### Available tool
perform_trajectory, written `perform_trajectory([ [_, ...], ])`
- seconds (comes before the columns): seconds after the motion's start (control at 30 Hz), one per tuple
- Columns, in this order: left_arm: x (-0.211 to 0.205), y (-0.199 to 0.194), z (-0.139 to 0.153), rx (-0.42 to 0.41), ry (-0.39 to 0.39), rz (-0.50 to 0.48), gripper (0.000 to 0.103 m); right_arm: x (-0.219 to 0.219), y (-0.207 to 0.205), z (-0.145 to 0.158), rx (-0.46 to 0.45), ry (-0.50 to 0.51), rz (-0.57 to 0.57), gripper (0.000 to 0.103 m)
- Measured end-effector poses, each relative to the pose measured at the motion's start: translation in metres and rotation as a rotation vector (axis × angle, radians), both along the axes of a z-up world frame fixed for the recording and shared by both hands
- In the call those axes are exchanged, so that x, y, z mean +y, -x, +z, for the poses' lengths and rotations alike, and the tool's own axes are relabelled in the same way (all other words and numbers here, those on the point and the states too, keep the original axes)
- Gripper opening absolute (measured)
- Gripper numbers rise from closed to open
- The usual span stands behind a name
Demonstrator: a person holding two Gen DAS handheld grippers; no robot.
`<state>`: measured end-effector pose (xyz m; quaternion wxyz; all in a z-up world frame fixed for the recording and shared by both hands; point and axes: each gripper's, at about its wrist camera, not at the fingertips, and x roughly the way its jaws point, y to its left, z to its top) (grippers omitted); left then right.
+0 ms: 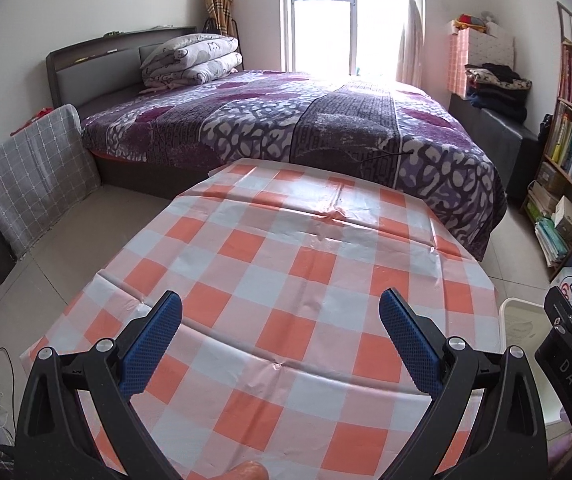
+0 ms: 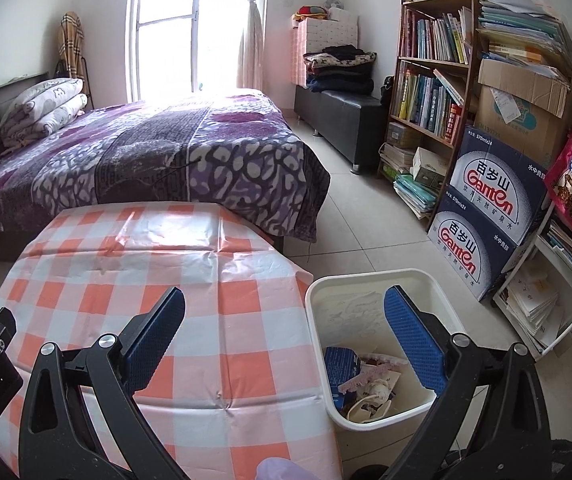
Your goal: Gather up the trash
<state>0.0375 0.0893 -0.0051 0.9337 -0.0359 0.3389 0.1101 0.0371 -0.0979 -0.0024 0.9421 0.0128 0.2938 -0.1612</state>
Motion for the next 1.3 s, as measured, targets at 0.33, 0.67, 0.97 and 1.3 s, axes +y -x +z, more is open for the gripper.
perform_trajectory([
  [0.33,0.005,0.001,-0.003,0.008,-0.004,0.012,0.096,0.007,-0.002,-0.004,0.015,-0.002,0.019,0.096],
  [0.67,0.005,0.001,-0.006,0.014,-0.009,0.012,0.096,0.005,-0.005,-0.008,0.039,-0.021,0.019,0.096],
  [0.97,0.007,0.001,-0.012,0.029,0.0,0.017,0.096,0.003,-0.006,-0.012,0.057,-0.034,0.022,0.096],
  [1.3,0.008,0.0,-0.013,0.034,-0.002,0.018,0.096,0.003,-0.007,-0.014,0.068,-0.041,0.025,0.096],
])
